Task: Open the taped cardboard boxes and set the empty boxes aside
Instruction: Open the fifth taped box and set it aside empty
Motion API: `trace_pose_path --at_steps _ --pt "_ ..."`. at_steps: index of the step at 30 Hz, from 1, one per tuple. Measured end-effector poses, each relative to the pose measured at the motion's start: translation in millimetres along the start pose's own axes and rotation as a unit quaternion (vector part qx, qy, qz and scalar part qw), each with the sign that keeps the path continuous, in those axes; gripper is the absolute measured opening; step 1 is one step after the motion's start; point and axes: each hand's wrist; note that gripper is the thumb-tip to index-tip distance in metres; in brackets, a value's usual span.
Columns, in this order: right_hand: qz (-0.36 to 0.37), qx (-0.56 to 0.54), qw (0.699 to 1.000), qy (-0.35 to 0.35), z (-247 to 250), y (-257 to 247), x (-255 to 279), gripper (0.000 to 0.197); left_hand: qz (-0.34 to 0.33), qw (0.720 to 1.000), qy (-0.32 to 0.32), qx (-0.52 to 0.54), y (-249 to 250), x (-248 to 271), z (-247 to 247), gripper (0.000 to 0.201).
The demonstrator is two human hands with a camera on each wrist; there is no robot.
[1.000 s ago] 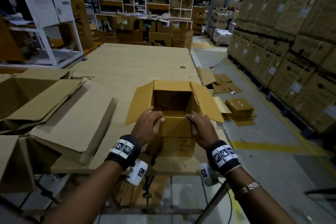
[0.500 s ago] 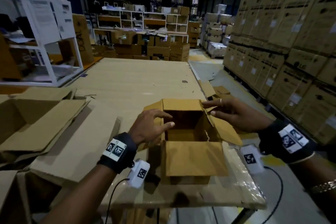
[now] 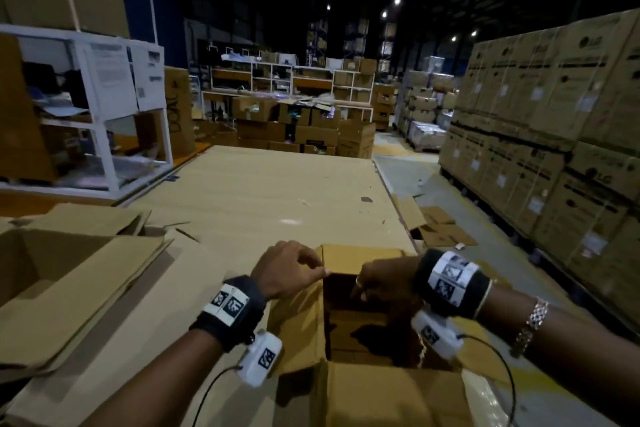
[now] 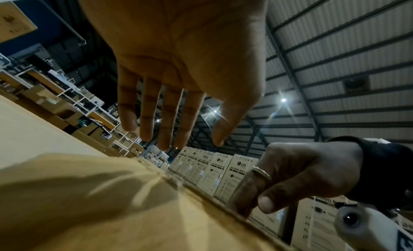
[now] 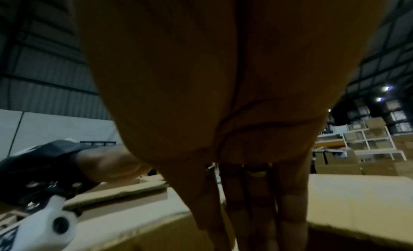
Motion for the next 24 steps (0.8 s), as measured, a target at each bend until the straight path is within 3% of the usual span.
trace_pose_path --at_steps 5,7,12,15,17,24 --pt "-0.028 0.002 0.999 -0.037 -20 17 -22 0.040 0.045 0.997 0.045 -0.035 -13 -24 -19 0.037" --pt "-0.029 -0.025 0.999 -0.035 -14 30 -18 0.051 0.047 0.997 0.045 -0.032 -15 -34 -22 0.035" --pt "0.007 -0.061 0.997 0.044 19 61 0 0.080 0.013 0.998 0.065 -0.005 -18 -66 -26 0.028" --pt "0.004 -0.046 0.995 0.093 41 82 -6 0.084 -0.014 0.996 0.081 -0.032 -13 -90 -32 0.035" --pt "-0.004 -0.042 0.992 0.123 48 95 -20 0.082 -0.007 0.997 0.057 -0.058 -6 -104 -35 0.048" --pt "-0.019 -0.023 0.994 0.108 35 119 -75 0.055 0.092 0.980 -0.076 -0.161 -3 -129 -62 0.078"
Point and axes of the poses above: each hand's wrist, its own x-axis away from the middle knuckle, its own z-axis out of the back of the hand, y = z × x, and after that the axes turned 4 degrees about z, right-handed
